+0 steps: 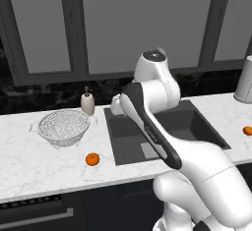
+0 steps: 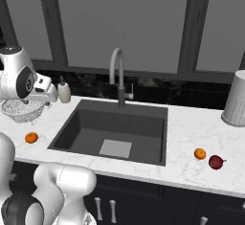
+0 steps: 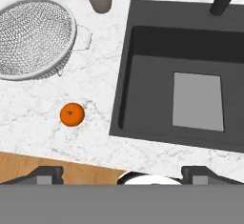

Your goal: Put the colander in the sink, put the orange, tangerine, pear in the colander, and turn on the sink faucet and pour water over the colander.

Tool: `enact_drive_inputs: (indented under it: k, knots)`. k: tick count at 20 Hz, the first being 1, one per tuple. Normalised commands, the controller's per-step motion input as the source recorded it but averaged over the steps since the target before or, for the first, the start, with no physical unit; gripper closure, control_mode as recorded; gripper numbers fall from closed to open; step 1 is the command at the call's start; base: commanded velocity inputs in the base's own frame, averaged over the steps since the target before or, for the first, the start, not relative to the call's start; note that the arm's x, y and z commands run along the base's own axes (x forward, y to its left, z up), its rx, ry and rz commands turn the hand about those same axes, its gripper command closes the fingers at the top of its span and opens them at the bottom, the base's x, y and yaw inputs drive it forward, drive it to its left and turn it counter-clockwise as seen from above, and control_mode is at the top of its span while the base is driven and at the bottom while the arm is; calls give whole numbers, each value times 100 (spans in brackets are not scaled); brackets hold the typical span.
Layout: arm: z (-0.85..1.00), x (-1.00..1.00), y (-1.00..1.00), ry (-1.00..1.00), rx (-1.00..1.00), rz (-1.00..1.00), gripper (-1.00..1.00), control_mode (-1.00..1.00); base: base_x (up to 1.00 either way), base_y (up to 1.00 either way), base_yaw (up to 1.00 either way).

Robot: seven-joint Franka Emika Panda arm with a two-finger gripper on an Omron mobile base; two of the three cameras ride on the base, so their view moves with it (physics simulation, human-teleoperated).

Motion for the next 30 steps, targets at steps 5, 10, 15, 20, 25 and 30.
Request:
enact_drive_inputs:
  k: [5, 10, 15, 20, 25, 30]
  knots:
    - [-2, 62, 62, 23, 0, -3, -100, -100, 0, 0, 0]
    - [-7, 56, 62, 16, 0, -7, -100, -100, 0, 0, 0]
    - [-22, 16, 50, 1, 0, -9, -100, -100, 0, 0, 0]
    - [-35, 16, 43, 0, 0, -9, -100, -100, 0, 0, 0]
    - [-37, 16, 24, 2, 0, -7, -100, -100, 0, 0, 0]
    - [-18, 16, 3, 0, 1, -2, -100, -100, 0, 0, 0]
